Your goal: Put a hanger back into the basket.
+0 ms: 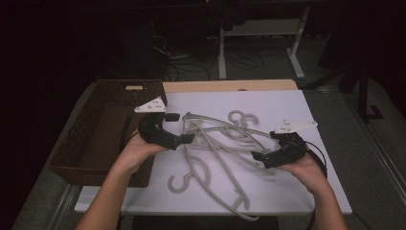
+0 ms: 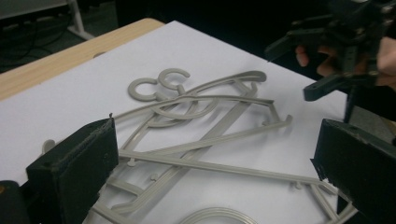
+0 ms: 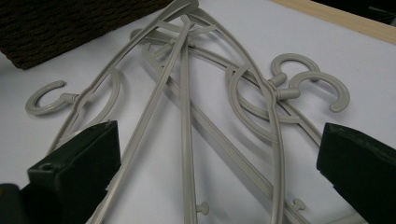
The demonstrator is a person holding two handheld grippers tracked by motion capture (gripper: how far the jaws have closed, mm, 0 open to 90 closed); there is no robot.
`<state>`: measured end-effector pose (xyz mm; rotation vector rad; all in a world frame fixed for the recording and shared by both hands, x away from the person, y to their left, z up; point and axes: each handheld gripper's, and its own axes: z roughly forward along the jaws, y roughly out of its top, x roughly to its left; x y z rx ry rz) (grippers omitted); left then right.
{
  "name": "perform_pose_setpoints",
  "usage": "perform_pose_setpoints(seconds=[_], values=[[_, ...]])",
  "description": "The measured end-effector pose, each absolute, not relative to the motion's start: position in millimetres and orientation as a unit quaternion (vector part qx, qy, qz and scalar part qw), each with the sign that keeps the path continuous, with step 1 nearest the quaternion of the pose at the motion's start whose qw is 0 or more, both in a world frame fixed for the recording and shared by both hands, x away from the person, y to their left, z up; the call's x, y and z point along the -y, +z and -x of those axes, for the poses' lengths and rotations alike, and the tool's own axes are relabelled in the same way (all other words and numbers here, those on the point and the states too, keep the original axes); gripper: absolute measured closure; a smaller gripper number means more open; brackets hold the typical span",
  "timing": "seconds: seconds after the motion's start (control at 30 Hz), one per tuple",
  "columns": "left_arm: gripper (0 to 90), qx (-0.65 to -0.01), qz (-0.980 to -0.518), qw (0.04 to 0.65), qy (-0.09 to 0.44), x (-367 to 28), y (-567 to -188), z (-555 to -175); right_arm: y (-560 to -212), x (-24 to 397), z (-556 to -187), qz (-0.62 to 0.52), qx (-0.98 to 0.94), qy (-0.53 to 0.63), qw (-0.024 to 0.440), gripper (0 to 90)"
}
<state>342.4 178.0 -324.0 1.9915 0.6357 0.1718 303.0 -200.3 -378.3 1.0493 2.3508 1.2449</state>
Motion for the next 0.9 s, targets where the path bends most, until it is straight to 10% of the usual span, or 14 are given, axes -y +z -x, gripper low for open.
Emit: perform_pose_setpoints(seconds=[0.9], values=[[0.0,-0.378,-0.831,0.39,0.118,-152.1,-430.6,-353.0,-382.2,198.3,-303.6,-0.358,-0.821,0.425,0.133,0.0]])
